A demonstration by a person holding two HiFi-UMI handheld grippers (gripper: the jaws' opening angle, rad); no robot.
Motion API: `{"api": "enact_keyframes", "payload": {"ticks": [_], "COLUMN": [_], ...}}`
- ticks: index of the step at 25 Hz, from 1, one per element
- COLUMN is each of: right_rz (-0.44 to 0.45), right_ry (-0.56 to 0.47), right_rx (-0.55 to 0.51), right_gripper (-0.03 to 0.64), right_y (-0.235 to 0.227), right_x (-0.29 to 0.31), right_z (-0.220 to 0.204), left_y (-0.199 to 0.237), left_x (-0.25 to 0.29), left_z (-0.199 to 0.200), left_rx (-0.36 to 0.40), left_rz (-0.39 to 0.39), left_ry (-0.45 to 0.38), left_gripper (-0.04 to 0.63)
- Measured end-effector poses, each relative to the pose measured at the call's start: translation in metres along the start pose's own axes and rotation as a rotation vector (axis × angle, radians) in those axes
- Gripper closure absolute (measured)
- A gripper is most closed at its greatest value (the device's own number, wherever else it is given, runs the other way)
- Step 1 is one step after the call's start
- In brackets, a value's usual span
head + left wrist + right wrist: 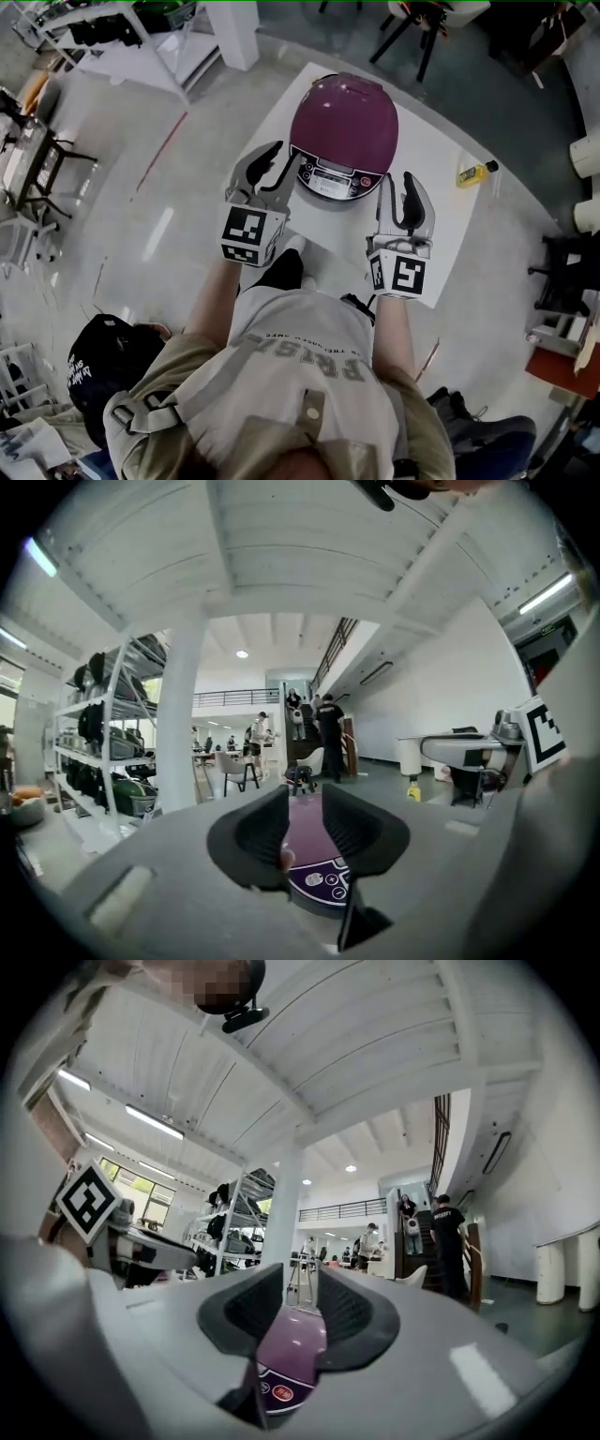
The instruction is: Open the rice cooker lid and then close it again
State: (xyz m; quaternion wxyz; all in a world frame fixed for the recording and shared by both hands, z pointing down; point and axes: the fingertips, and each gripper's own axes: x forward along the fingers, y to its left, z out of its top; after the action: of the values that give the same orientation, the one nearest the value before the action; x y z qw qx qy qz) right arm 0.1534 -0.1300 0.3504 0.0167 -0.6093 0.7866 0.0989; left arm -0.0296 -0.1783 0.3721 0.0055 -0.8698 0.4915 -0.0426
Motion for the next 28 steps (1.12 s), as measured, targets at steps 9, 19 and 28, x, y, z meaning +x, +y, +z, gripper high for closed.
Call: {"api": "enact_keyframes", "payload": {"ticks": [9,19,28], "right_rz": [-0.068,-0.072,-0.036], "right_ry": [-0.012,-0.033,-0.035], "right_rx": [-0.012,-0.055,-0.061], "right_gripper": [0.615,0.617,0.617], "right_y": [0.005,0.007,0.010], "right_x": [-0.025,-0.033,-0.037], "right_z": [0.008,0.016,0.020], "left_y": [0.000,-0.006,-0.009], "left_x": [-0.036,-0.047,-0.049], "left_z": [0.018,0.027,0.018], "left_rx": [0.066,0.092,0.119], "left_rz": [0.150,0.172,0.169], "left_ry": [-0.118,-0.150,-0.107], "left_gripper": [0.583,0.583,0.583]}}
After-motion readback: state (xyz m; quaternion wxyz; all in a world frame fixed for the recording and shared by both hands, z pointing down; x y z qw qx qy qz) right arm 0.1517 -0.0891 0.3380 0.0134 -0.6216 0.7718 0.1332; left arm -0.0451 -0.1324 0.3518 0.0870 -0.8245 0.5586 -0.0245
